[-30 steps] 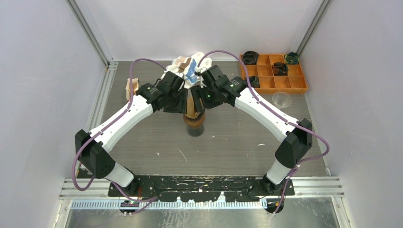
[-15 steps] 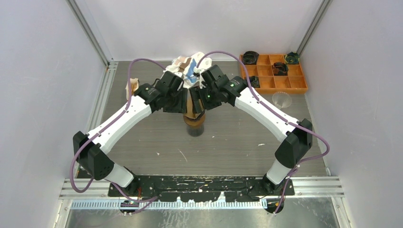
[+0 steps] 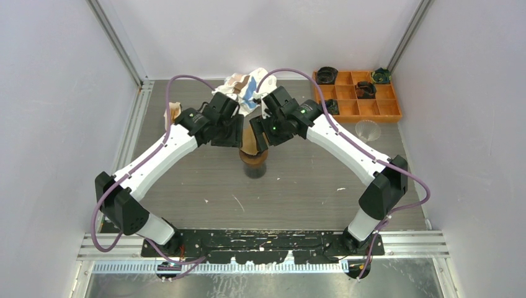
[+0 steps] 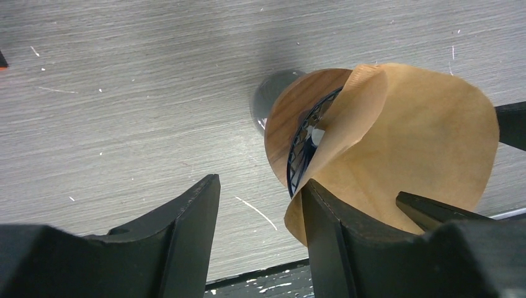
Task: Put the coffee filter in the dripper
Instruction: Adjust the coffee filter in the coffee dripper.
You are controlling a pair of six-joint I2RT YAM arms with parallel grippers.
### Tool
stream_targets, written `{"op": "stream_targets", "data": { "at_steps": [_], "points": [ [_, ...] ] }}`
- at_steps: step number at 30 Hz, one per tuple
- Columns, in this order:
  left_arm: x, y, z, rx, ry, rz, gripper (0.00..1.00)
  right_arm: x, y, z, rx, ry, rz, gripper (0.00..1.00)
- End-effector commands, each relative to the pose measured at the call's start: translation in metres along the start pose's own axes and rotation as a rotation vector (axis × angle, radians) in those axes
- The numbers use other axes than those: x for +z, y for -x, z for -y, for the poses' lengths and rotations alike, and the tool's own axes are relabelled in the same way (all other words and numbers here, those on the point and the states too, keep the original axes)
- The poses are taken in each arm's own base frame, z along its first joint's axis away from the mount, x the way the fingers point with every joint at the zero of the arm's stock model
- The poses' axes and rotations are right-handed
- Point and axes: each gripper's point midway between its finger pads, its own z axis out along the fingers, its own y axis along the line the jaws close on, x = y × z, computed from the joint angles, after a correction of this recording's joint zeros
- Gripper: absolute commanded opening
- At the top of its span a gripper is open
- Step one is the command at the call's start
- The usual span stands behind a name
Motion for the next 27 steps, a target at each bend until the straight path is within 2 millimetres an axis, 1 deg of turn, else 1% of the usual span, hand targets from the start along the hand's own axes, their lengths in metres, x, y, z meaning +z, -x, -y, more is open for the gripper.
{"op": "stream_targets", "data": {
  "at_steps": [1, 3, 5, 10, 14, 17, 21, 27],
  "points": [
    [-0.011, 0.022, 0.002, -0.004, -0.012, 0.061, 0.54, -0.008, 0.014, 0.000, -0.027, 0.000, 0.048, 0.70],
    [-0.014, 0.025, 0.007, -0.011, -0.044, 0.073, 0.61, -0.007, 0.014, -0.001, -0.026, 0.005, 0.048, 0.70],
    [-0.017, 0.027, 0.012, -0.017, -0.070, 0.079, 0.66, -0.007, 0.015, -0.002, -0.025, 0.006, 0.051, 0.70],
    [-0.023, 0.028, 0.020, -0.027, -0.127, 0.088, 0.74, -0.008, 0.016, -0.002, -0.018, 0.011, 0.059, 0.70],
    [-0.021, 0.032, 0.026, -0.031, -0.159, 0.098, 0.79, -0.007, 0.016, -0.005, -0.015, 0.025, 0.057, 0.70],
    [-0.016, 0.035, 0.025, -0.038, -0.160, 0.097, 0.81, -0.007, 0.017, -0.007, -0.012, 0.033, 0.061, 0.70],
    [-0.003, 0.042, 0.021, -0.054, -0.143, 0.106, 0.80, -0.008, 0.017, -0.009, -0.006, 0.043, 0.065, 0.70],
    [0.012, 0.047, 0.019, -0.062, -0.126, 0.110, 0.80, -0.009, 0.015, -0.010, -0.010, 0.055, 0.064, 0.70]
  ]
}}
